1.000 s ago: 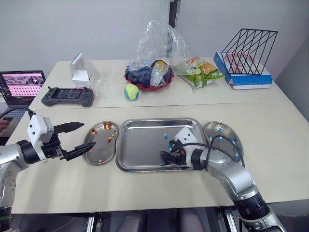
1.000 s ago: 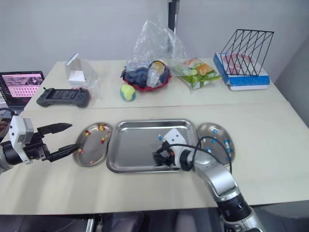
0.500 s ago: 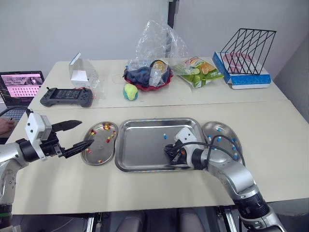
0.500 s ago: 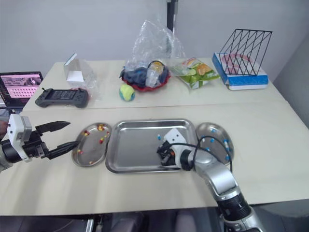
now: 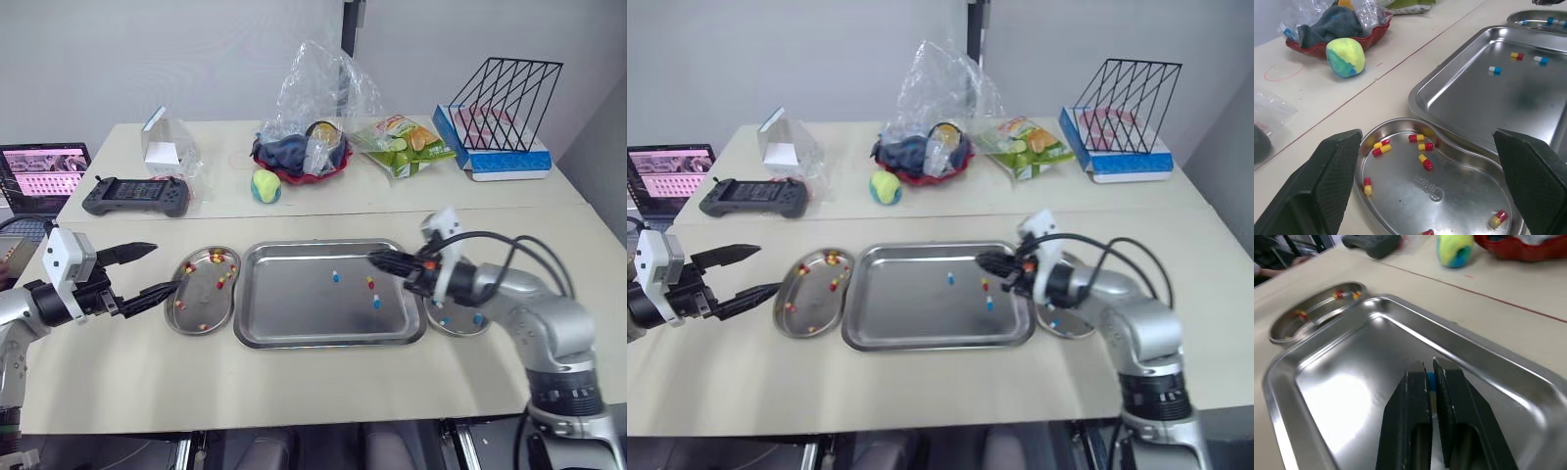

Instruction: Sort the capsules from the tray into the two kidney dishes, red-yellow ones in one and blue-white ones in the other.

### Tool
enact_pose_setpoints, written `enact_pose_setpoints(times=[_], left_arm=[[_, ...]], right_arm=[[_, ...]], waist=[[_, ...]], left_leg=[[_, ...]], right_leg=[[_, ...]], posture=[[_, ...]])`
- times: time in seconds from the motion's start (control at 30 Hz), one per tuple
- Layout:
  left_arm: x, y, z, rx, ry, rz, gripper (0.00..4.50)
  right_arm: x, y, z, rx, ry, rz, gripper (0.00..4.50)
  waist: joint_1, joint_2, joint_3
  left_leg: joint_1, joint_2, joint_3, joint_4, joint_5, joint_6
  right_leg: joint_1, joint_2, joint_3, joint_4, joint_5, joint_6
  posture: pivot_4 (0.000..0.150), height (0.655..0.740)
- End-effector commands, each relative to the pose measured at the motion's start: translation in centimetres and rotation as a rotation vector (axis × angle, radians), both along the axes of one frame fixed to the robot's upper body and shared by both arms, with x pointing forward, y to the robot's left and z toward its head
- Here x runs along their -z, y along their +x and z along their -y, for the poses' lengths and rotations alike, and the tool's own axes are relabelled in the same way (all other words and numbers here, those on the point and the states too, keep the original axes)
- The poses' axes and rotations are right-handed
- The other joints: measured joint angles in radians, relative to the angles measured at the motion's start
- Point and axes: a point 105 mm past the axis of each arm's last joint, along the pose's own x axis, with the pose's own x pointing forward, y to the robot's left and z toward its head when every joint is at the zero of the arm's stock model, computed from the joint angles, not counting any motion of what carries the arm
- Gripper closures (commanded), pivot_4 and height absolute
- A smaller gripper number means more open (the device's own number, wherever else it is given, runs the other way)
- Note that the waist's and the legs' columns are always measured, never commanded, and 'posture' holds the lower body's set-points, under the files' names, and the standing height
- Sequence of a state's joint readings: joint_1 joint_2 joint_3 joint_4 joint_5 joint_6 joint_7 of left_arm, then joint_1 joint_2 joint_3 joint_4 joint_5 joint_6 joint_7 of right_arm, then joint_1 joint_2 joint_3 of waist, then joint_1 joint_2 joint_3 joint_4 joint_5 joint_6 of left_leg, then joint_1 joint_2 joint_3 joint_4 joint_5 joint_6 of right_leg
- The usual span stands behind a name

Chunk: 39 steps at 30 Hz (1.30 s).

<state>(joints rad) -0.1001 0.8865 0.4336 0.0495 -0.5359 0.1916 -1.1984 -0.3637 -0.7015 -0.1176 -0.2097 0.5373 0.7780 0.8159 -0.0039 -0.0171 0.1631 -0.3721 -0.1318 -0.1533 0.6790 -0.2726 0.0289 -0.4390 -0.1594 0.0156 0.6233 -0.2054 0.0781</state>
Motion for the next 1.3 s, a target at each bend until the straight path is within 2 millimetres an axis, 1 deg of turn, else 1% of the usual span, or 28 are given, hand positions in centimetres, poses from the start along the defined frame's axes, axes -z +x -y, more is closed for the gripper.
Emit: enact_pose_setpoints(times=[0.03, 0.2, 0.27, 0.33, 0.47, 0.57, 0.67, 0.73, 0.8, 0.87, 0.9, 0.97, 1.07, 1.2, 1.3], left_arm=[[-0.9, 0.0, -0.4, -0.004, 0.022, 0.033, 0.00], [-0.6, 0.1, 0.0, 0.016, 0.025, 0.025, 0.00], [-0.4, -0.2, 0.1, 0.034, 0.035, 0.004, 0.00], [-0.5, -0.2, -0.2, 0.029, 0.044, 0.000, 0.00], [-0.8, -0.2, -0.5, 0.022, 0.046, 0.008, 0.00], [-0.8, -0.2, -0.5, 0.021, 0.046, 0.009, 0.00], [-0.6, -0.4, -0.7, 0.013, 0.050, 0.000, 0.00], [-0.1, -0.6, -1.4, -0.007, 0.063, -0.032, 0.00], [0.0, -0.6, -2.1, -0.030, 0.059, -0.032, 0.00], [0.0, -0.6, -2.9, -0.066, 0.045, -0.020, 0.00], [0.0, -0.6, -3.1, -0.077, 0.043, -0.018, 0.00], [0.2, -0.5, -3.7, -0.108, 0.024, -0.010, 0.00], [1.0, -0.7, -4.7, -0.154, -0.007, -0.021, 0.00], [1.7, -0.9, -5.9, -0.212, -0.017, -0.021, 0.00], [2.0, -1.0, -6.2, -0.223, -0.017, -0.021, 0.00]], right_arm=[[-0.3, 0.0, 4.4, 0.081, -0.055, 0.030, 4.46], [0.4, 0.0, 6.5, 0.130, -0.077, 0.011, 4.46], [0.8, 0.0, 7.0, 0.147, -0.085, -0.006, 4.46], [1.1, 0.1, 7.4, 0.167, -0.084, -0.026, 4.46], [1.1, 0.2, 7.5, 0.166, -0.073, -0.034, 4.46], [0.7, 0.4, 7.9, 0.176, -0.073, -0.028, 3.33], [-0.9, 0.4, 8.8, 0.182, -0.059, 0.011, 2.37], [-1.9, 0.4, 10.0, 0.201, -0.060, 0.040, 1.72], [-2.5, 0.6, 11.1, 0.228, -0.060, 0.069, 0.98], [-2.9, 0.8, 12.5, 0.272, -0.060, 0.099, 0.32], [-3.0, 0.9, 13.0, 0.288, -0.062, 0.113, 0.06], [-3.1, 1.0, 14.0, 0.326, -0.043, 0.129, 0.06], [-2.1, 0.8, 15.5, 0.374, -0.035, 0.135, 0.06], [-1.4, 0.7, 16.9, 0.442, -0.015, 0.159, 0.06], [-1.0, 0.6, 17.5, 0.471, -0.020, 0.165, 0.06]], waist=[[0.004, 0.000, 0.000], [-0.019, 0.000, 0.000], [-0.020, 0.000, 0.000], [-0.018, 0.000, 0.000], [-0.010, 0.000, 0.000], [-0.010, 0.000, 0.000], [-0.010, 0.000, 0.000], [-0.010, 0.000, 0.000], [-0.010, 0.000, 0.000], [-0.010, 0.000, 0.000], [-0.011, 0.000, 0.000], [-0.011, 0.000, 0.000], [-0.010, 0.000, 0.000], [-0.010, 0.000, 0.000], [-0.010, 0.000, 0.000]], left_leg=[[0.000, 0.000, 0.001, 0.000, 0.000, 0.000], [0.001, 0.007, 0.007, 0.000, -0.001, 0.000], [0.003, 0.008, 0.007, 0.000, -0.004, 0.005], [0.003, 0.008, 0.008, 0.000, -0.004, 0.005], [0.003, 0.007, 0.008, 0.000, -0.004, 0.004], [0.003, 0.007, 0.008, 0.000, -0.004, 0.004], [0.002, 0.007, 0.008, 0.000, -0.004, 0.004], [0.002, 0.007, 0.008, 0.000, -0.004, 0.004], [0.002, 0.007, 0.008, 0.000, -0.004, 0.004], [0.003, 0.008, 0.008, 0.000, -0.005, 0.004], [0.003, 0.008, 0.008, 0.000, -0.005, 0.004], [0.003, 0.008, 0.009, 0.000, -0.005, 0.004], [0.003, 0.008, 0.009, 0.000, -0.005, 0.004], [0.003, 0.008, 0.010, 0.000, -0.005, 0.004], [0.003, 0.008, 0.010, 0.000, -0.005, 0.004]], right_leg=[[0.000, 0.000, 0.000, 0.000, 0.000, 0.000], [-0.001, 0.004, 0.002, 0.000, 0.002, -0.003], [-0.001, 0.005, 0.003, 0.001, 0.002, -0.003], [-0.001, 0.006, 0.003, 0.001, 0.002, -0.003], [-0.001, 0.006, 0.004, 0.000, 0.002, -0.003], [-0.001, 0.006, 0.004, 0.000, 0.002, -0.003], [-0.001, 0.006, 0.004, 0.000, 0.002, -0.003], [-0.001, 0.006, 0.004, 0.000, 0.002, -0.003], [-0.002, 0.006, 0.004, 0.000, 0.002, -0.003], [-0.001, 0.007, 0.004, 0.000, 0.002, -0.003], [-0.001, 0.007, 0.004, 0.000, 0.002, -0.003], [-0.001, 0.007, 0.004, 0.000, 0.002, -0.003], [-0.002, 0.007, 0.005, 0.000, 0.002, -0.003], [-0.002, 0.007, 0.005, 0.000, 0.002, -0.003], [-0.002, 0.007, 0.006, 0.000, 0.002, -0.003]], posture=[[0.150, 0.7400], [0.150, 0.7400], [0.150, 0.7400], [0.150, 0.7400], [0.150, 0.7400], [0.150, 0.7400], [0.150, 0.7400], [0.150, 0.7400], [0.150, 0.7400], [0.150, 0.7400], [0.150, 0.7400], [0.150, 0.7400], [0.150, 0.7400], [0.150, 0.7400], [0.150, 0.7400]])
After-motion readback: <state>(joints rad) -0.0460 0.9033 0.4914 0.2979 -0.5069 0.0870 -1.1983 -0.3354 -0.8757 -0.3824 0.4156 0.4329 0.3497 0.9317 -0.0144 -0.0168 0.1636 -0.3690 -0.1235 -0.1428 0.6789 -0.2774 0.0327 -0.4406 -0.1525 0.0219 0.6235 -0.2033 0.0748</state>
